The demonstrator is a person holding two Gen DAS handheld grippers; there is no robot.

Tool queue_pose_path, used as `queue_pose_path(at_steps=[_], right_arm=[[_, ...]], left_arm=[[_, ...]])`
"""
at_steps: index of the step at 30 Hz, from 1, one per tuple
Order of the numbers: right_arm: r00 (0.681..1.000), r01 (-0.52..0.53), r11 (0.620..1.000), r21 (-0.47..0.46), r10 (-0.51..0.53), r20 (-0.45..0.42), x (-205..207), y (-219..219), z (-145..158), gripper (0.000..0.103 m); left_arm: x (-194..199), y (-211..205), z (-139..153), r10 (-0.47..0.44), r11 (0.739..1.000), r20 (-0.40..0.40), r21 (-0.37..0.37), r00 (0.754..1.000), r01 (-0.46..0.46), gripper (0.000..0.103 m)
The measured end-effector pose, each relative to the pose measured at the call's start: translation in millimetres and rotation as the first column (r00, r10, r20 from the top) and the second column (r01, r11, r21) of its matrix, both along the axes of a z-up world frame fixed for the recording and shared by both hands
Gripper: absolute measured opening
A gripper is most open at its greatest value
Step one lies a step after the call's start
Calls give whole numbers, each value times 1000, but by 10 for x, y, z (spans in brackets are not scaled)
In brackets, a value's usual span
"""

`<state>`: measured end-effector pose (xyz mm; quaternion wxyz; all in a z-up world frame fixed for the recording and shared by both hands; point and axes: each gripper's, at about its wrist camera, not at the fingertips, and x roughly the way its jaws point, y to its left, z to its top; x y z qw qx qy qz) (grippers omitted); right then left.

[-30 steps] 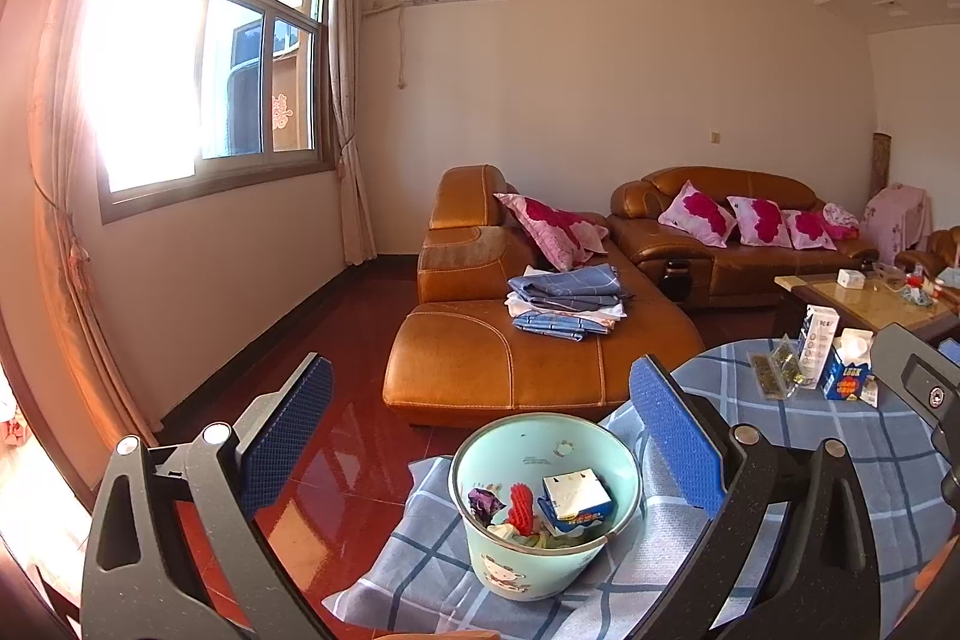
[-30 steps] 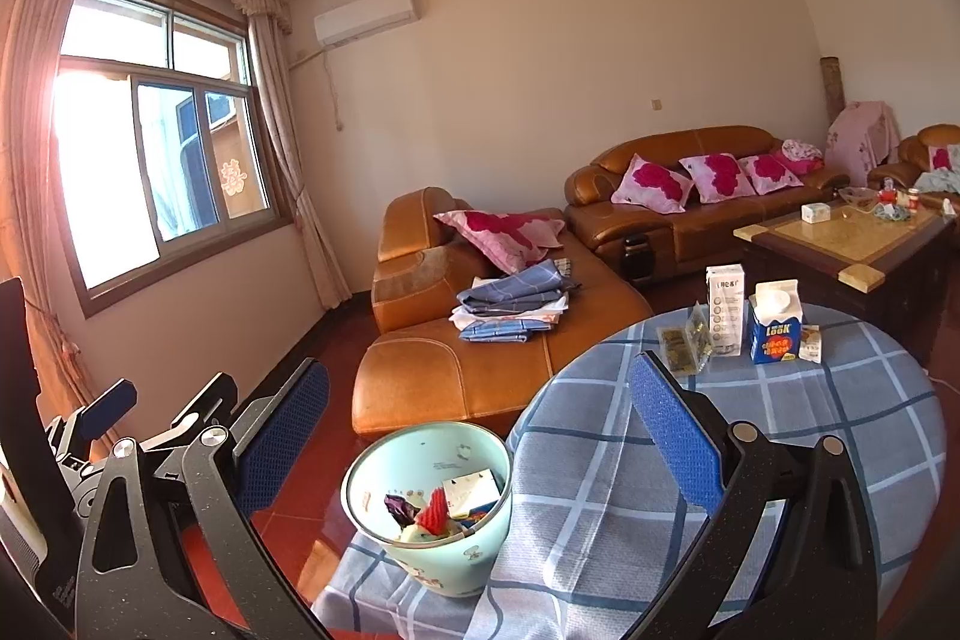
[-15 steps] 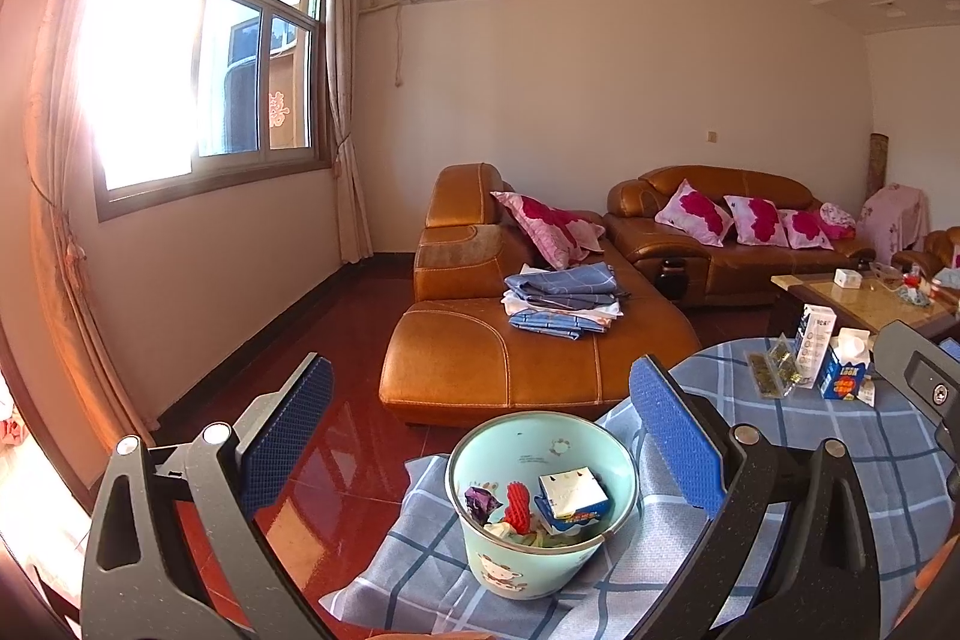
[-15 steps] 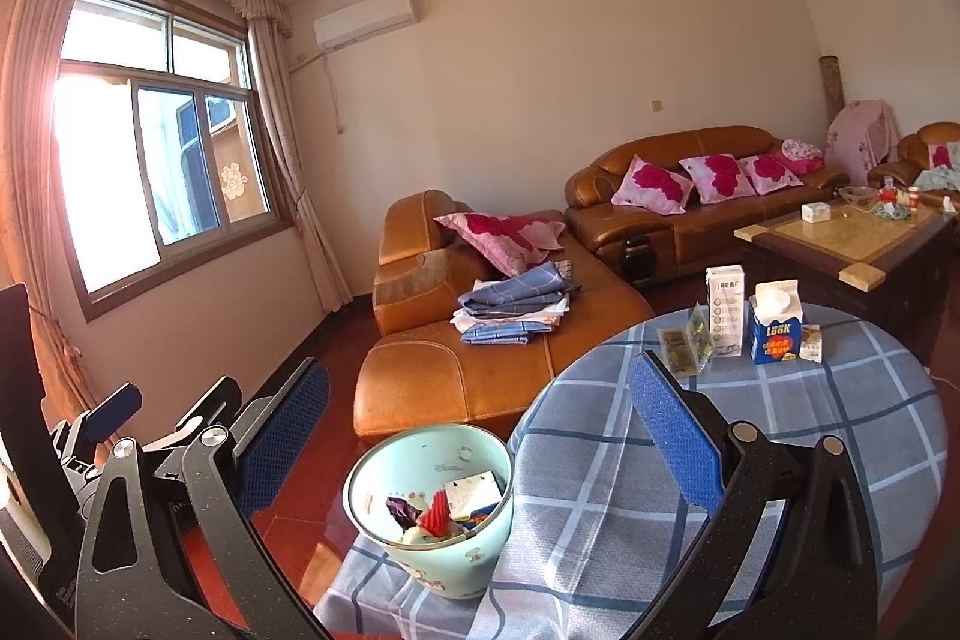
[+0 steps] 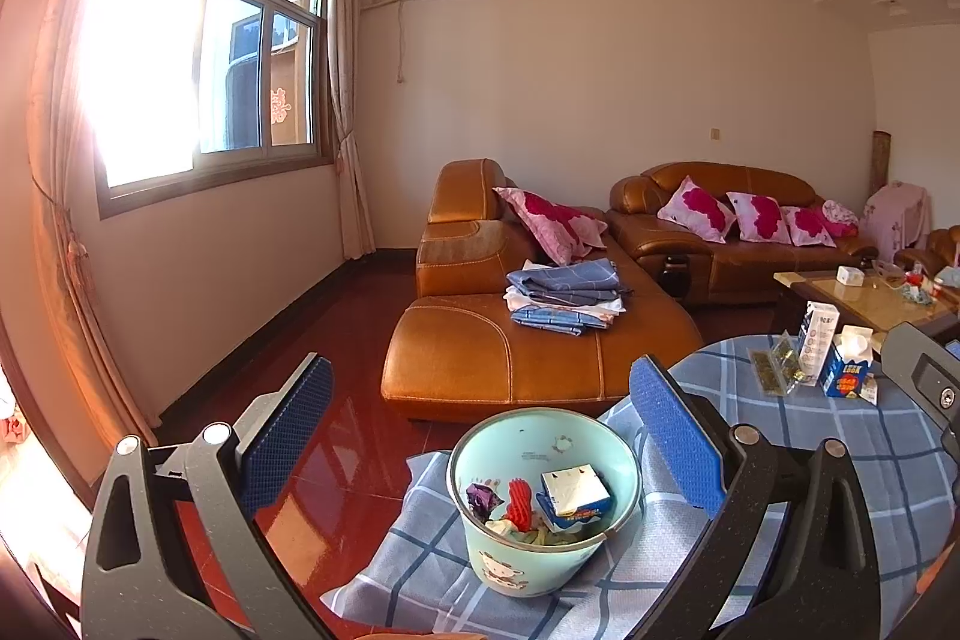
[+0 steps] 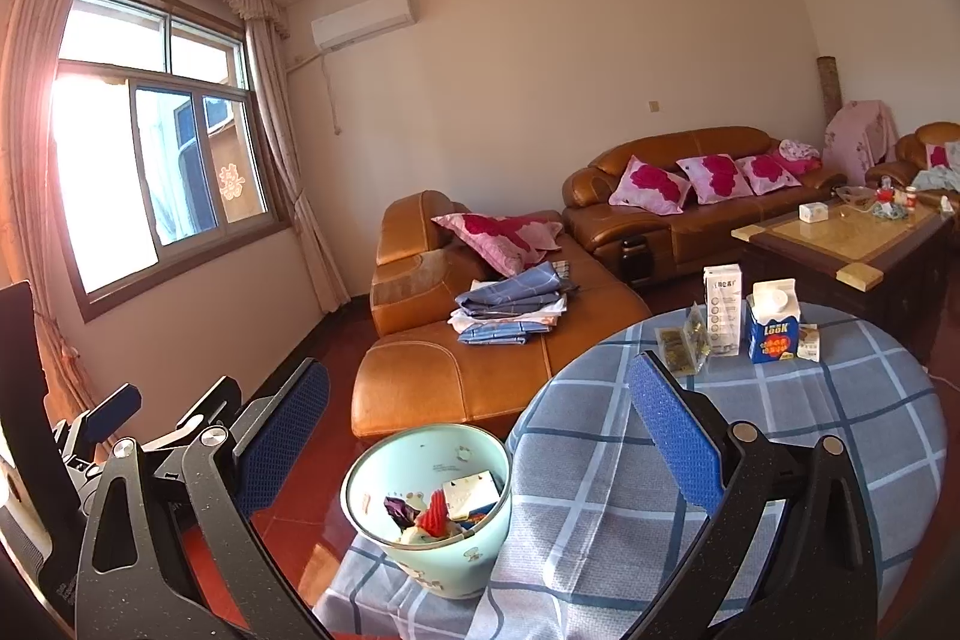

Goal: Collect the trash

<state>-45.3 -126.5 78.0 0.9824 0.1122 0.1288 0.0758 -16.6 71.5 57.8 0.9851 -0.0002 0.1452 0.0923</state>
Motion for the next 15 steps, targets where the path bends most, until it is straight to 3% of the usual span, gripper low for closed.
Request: queue_pose_path(at_steps=[9, 15], right_arm=[[1000, 2, 1000, 0, -2, 0, 2, -3, 3, 98], [1000, 1, 1000, 1, -1, -2, 4, -5, 0, 98]], left_arm=[[-13, 2, -9, -8, 1000, 2, -13, 1000, 8, 97], [22, 67, -21, -101, 991, -21, -94, 995, 99, 97]])
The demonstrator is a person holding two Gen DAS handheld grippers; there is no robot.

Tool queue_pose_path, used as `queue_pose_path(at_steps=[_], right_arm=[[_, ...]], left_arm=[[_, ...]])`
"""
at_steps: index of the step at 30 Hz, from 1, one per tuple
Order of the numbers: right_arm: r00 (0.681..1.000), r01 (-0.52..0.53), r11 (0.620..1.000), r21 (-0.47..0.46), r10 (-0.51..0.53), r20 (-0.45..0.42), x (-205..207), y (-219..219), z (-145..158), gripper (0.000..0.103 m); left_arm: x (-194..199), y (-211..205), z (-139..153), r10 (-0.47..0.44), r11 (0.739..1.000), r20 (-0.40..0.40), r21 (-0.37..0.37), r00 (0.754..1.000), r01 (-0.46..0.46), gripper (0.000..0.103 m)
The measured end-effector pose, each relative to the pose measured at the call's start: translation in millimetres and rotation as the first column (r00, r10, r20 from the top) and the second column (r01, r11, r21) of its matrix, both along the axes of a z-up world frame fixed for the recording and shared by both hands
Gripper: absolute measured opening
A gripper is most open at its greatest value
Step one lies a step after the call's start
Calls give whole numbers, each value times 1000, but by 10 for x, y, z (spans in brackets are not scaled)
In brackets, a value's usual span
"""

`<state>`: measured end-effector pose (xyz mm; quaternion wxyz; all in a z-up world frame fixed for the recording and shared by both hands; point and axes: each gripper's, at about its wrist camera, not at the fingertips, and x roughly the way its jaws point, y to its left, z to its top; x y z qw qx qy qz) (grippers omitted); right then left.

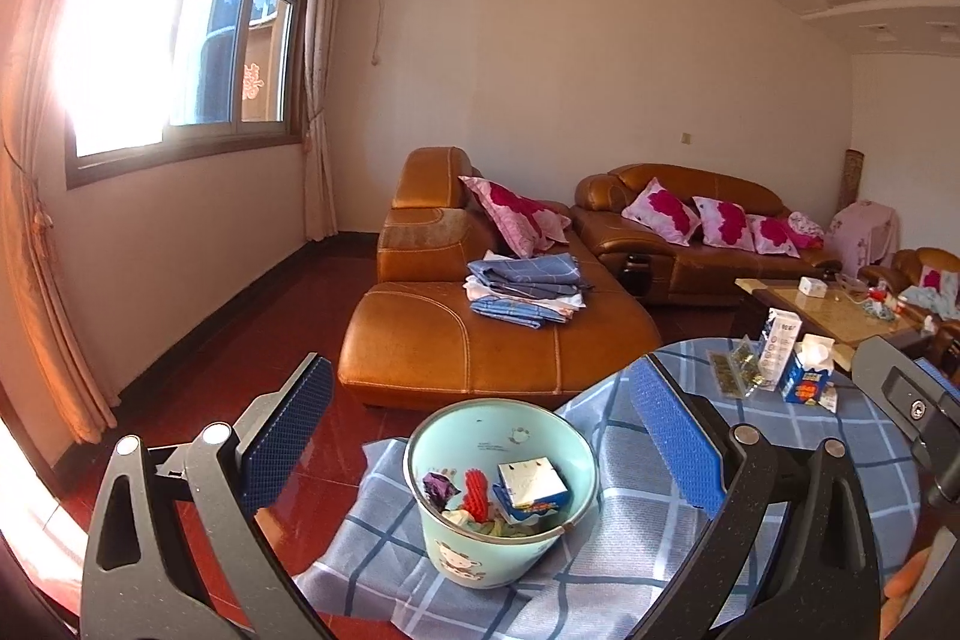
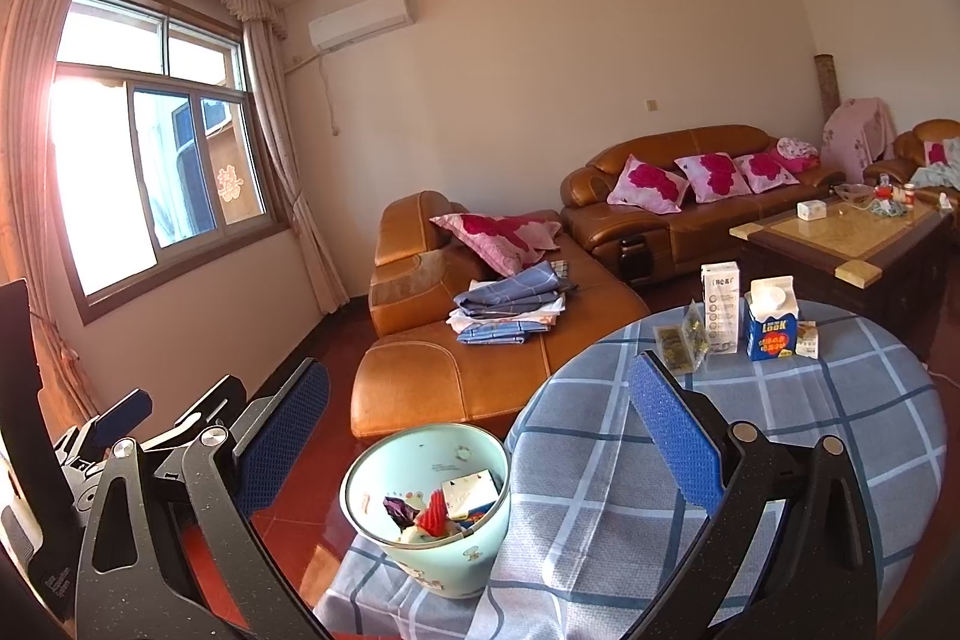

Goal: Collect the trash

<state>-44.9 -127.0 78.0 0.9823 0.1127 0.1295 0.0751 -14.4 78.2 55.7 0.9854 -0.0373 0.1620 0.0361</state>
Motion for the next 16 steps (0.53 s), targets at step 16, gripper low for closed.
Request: queue_pose_path(at_steps=[16], right_arm=[[1000, 7, 1000, 4, -7, -13, 15, -20, -36, 98]], left_arm=[[55, -19, -48, 82, 996, -21, 31, 996, -81, 97]])
